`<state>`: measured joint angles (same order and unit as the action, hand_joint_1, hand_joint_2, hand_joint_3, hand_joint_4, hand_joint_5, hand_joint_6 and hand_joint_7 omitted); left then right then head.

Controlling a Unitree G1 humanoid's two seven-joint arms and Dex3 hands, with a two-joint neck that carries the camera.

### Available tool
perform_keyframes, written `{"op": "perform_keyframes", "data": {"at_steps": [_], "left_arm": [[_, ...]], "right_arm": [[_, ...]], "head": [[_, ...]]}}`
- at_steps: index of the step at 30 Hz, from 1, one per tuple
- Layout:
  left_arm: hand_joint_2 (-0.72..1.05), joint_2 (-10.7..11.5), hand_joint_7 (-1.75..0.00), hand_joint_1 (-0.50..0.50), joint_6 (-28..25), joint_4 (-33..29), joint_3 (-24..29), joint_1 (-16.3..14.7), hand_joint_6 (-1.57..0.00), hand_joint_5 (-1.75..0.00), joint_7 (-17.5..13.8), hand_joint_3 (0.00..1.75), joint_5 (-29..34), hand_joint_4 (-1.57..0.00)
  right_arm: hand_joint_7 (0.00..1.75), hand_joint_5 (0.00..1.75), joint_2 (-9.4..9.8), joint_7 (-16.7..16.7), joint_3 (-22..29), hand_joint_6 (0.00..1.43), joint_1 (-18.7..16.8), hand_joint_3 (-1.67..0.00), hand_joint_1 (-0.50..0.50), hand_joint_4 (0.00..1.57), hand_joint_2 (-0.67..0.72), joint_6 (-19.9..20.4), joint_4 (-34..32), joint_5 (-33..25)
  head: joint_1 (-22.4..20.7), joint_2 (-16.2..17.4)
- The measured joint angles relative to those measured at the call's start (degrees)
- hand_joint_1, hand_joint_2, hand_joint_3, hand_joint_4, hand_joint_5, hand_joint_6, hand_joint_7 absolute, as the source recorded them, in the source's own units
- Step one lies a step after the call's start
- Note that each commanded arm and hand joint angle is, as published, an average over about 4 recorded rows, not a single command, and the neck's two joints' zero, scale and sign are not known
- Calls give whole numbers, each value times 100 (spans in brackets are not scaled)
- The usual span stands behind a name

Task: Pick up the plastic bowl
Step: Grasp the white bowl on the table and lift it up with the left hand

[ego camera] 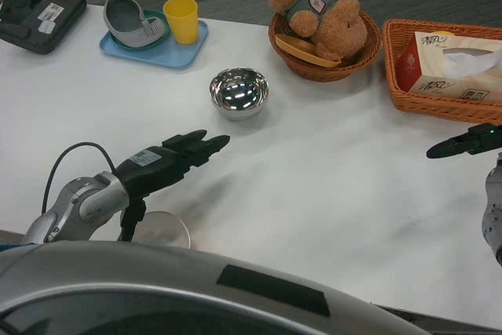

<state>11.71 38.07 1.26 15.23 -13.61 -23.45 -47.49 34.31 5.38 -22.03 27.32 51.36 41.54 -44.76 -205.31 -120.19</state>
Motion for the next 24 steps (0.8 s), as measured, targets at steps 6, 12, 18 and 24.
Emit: {"op": "perform_keyframes", "data": {"at_steps": [6, 12, 18, 24], "left_arm": [[-35, -215, 0, -48, 0, 0, 137, 51, 0, 0, 11, 0, -332, 0], [-4, -456, 0, -48, 6, 1, 268, 105, 0, 0, 70, 0, -524, 0], [21, -528, 0, -50, 12, 1, 299, 132, 0, 0, 159, 0, -559, 0], [63, -581, 0, -50, 15, 1, 308, 135, 0, 0, 328, 0, -568, 0]], "right_arm": [[0, 0, 0, 0, 2, 0, -24, 0, -46, 0, 72, 1, -1, -1], [0, 0, 0, 1, 36, 0, -67, 0, -46, 0, 72, 1, -6, -1], [0, 0, 0, 1, 51, 0, -75, 0, -46, 0, 72, 1, -14, -2], [0, 0, 0, 1, 53, 0, -88, 0, -46, 0, 72, 1, -34, -2]], "head": [[49, 13], [88, 15], [82, 12], [78, 18]]}}
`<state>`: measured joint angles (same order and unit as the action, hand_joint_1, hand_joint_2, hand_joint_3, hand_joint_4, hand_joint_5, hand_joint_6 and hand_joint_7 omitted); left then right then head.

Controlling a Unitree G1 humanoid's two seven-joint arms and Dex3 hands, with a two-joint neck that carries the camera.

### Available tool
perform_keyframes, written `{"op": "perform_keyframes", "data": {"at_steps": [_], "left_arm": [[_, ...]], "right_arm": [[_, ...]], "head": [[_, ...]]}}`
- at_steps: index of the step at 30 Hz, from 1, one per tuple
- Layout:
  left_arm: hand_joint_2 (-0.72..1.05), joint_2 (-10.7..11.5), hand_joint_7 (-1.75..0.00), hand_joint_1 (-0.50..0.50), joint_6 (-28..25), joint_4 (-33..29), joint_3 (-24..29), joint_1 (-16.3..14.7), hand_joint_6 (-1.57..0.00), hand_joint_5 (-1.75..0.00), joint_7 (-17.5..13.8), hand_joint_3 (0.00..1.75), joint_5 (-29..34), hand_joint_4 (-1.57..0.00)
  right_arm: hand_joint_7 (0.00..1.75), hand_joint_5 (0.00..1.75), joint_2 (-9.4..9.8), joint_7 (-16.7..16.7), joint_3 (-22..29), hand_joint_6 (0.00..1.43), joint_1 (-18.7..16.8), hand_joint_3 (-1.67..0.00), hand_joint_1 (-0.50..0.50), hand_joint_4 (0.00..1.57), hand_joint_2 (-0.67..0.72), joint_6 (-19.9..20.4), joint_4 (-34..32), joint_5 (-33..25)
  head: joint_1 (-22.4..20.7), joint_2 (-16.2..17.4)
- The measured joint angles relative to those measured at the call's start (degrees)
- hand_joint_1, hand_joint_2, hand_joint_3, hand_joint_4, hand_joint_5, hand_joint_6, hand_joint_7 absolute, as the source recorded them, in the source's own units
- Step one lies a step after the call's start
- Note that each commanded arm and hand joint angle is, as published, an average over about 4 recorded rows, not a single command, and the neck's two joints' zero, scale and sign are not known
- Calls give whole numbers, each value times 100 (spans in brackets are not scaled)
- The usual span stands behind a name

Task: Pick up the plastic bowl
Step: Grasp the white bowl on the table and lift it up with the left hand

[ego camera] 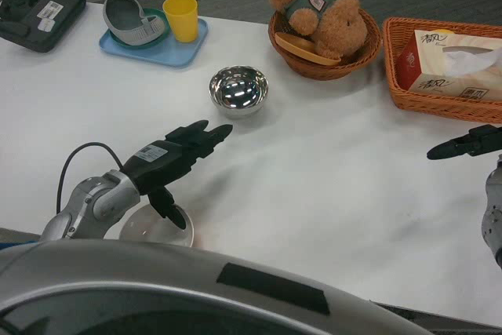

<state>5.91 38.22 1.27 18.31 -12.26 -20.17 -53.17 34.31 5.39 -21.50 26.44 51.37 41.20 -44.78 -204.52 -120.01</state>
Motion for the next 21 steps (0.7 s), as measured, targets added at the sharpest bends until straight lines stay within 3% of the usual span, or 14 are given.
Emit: {"op": "perform_keyframes", "data": {"at_steps": [4, 13, 21], "left_arm": [[87, -7, 0, -50, 4, 0, 4, 4, 0, 0, 148, 7, -4, 0], [96, -41, 0, -50, 11, -9, 162, 106, 0, 0, 422, 9, -131, 0], [105, -62, 0, -50, 8, -83, 390, 434, 0, 0, 636, 9, -338, 0]], "right_arm": [[0, 0, 0, 0, 1, 0, -9, 0, -46, 0, 72, 0, -31, -2], [0, 0, 0, 0, 1, 0, -14, 0, -46, 0, 72, 0, -58, -4], [0, 0, 0, -1, 1, 0, -81, 0, -46, 0, 72, 0, -124, -5]], "head": [[-10, 0], [-30, 2], [-24, -13]]}}
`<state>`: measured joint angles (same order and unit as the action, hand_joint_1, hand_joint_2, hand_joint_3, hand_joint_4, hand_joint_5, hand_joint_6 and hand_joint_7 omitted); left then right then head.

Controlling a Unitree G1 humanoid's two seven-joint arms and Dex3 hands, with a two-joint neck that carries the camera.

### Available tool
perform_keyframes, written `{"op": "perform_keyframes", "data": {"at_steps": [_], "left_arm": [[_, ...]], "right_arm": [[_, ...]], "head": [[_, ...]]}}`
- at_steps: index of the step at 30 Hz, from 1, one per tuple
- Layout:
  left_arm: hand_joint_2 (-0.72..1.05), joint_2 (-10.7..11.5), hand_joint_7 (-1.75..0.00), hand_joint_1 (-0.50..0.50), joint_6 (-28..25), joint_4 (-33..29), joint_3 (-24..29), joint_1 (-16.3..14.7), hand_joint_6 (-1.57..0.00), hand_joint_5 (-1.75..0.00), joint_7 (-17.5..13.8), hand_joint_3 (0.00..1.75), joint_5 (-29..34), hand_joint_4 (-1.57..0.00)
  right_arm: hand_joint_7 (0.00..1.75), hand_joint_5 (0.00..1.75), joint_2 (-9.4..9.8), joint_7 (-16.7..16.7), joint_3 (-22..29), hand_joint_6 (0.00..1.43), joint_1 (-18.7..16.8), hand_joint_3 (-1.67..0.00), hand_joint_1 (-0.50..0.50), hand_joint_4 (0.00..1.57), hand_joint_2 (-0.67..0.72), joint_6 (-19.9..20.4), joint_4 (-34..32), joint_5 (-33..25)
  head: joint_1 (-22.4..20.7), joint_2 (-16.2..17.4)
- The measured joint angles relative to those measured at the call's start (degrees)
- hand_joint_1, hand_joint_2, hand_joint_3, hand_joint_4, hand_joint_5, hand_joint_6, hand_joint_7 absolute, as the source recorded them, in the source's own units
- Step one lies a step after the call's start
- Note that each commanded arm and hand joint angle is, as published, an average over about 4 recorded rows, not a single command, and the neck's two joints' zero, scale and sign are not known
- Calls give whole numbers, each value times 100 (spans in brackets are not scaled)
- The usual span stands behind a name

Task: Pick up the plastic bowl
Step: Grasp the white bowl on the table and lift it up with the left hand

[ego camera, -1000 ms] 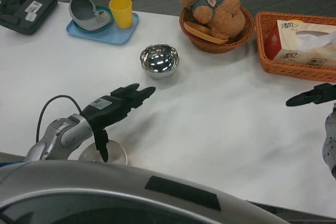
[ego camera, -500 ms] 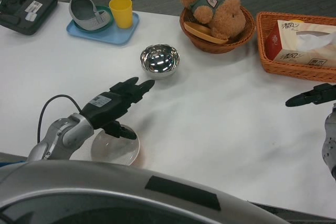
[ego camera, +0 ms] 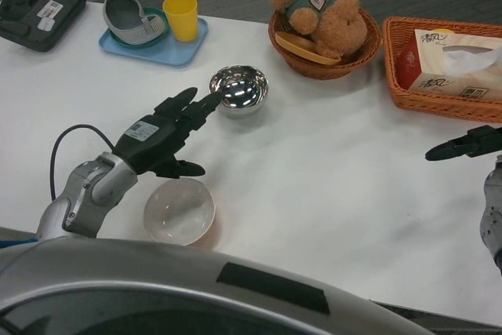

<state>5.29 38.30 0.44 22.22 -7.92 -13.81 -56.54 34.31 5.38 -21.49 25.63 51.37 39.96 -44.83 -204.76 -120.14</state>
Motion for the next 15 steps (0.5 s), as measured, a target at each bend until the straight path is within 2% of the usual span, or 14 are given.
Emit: {"op": "perform_keyframes", "data": {"at_steps": [9, 15], "left_arm": [[100, 16, 0, -50, -38, -15, 111, 174, 0, 0, 89, 9, -134, 0], [65, 152, 0, -50, -49, -17, 176, 213, 0, 0, 98, 9, 110, 0]], "right_arm": [[0, 0, 0, 0, 22, 0, -109, 0, -46, 0, 72, 1, -166, 0], [0, 0, 0, 0, 45, 0, -131, 0, -46, 0, 72, 2, -182, 0]], "head": [[25, -2], [28, -6]]}}
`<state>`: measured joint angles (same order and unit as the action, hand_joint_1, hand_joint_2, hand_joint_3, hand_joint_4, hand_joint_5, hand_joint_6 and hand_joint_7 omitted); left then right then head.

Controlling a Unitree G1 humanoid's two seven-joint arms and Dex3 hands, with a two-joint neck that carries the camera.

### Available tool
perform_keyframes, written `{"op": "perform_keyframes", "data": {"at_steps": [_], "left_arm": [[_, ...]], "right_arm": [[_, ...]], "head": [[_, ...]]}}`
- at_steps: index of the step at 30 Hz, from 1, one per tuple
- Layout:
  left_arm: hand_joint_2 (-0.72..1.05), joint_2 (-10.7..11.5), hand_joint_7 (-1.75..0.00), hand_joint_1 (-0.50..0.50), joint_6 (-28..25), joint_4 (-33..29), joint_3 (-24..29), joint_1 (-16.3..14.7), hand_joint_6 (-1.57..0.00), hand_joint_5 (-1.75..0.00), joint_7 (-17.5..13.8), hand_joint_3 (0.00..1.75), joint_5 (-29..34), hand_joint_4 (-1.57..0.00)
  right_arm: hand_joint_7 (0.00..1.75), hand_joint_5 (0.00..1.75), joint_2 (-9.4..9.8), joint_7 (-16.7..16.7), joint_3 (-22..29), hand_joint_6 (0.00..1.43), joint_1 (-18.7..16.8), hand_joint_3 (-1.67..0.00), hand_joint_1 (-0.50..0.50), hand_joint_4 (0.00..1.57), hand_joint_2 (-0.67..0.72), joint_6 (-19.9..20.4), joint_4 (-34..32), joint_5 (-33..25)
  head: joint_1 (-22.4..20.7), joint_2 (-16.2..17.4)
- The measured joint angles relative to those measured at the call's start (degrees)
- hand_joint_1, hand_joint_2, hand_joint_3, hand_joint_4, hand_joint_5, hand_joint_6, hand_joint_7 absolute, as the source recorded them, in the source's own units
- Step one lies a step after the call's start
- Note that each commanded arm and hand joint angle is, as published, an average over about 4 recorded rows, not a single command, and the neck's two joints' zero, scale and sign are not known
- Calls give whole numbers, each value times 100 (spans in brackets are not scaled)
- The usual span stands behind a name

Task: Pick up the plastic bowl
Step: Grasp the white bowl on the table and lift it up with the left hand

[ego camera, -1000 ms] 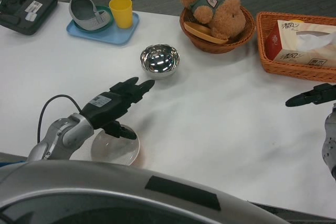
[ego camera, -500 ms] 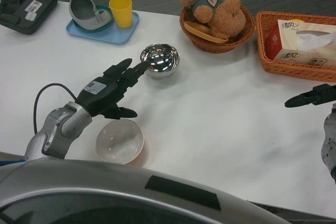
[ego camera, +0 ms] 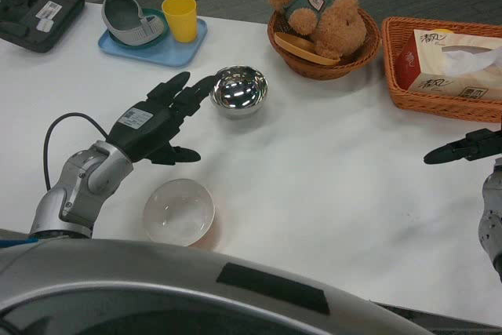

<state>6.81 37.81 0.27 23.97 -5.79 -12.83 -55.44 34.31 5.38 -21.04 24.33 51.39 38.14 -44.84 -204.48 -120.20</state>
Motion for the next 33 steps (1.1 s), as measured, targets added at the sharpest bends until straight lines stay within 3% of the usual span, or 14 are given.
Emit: {"op": "perform_keyframes", "data": {"at_steps": [4, 10, 13, 21, 29, 33], "left_arm": [[32, 184, 0, -50, -2, -5, -5, -79, 0, 0, -33, 7, 261, 0], [-53, 469, 0, -50, 20, -6, -84, -321, 0, 0, -234, 0, 604, 0], [-68, 574, 0, -50, 45, -4, -246, -421, 0, 0, -363, 0, 839, 0], [-72, 976, 0, -50, 132, -12, -591, -644, 0, 0, -614, 0, 1377, 0], [-72, 880, 0, -50, 104, -53, -577, -700, 0, 0, -768, 0, 1385, 0], [-64, 876, 0, -50, 105, -62, -584, -692, 0, 0, -853, 0, 1334, 0]], "right_arm": [[0, 0, 0, 0, 5, 0, -3, 0, -46, 0, 72, 0, -3, 0], [0, 0, 0, 0, 7, 0, -7, 0, -46, 0, 72, 1, 1, 0], [0, 0, 0, -1, 8, 0, -7, 0, -46, 0, 72, 1, 12, 0], [0, 0, 3, 0, 8, 0, -8, 0, -46, 0, 72, 1, 61, -10], [0, 0, 6, 0, 6, 0, -8, 0, -46, 0, 72, 1, 173, -16], [0, 0, 7, 0, 6, 0, -8, 0, -46, 0, 72, 1, 196, -16]], "head": [[-12, -7], [-24, -1], [-29, 3], [-130, 57], [-91, 116], [-84, 136]]}}
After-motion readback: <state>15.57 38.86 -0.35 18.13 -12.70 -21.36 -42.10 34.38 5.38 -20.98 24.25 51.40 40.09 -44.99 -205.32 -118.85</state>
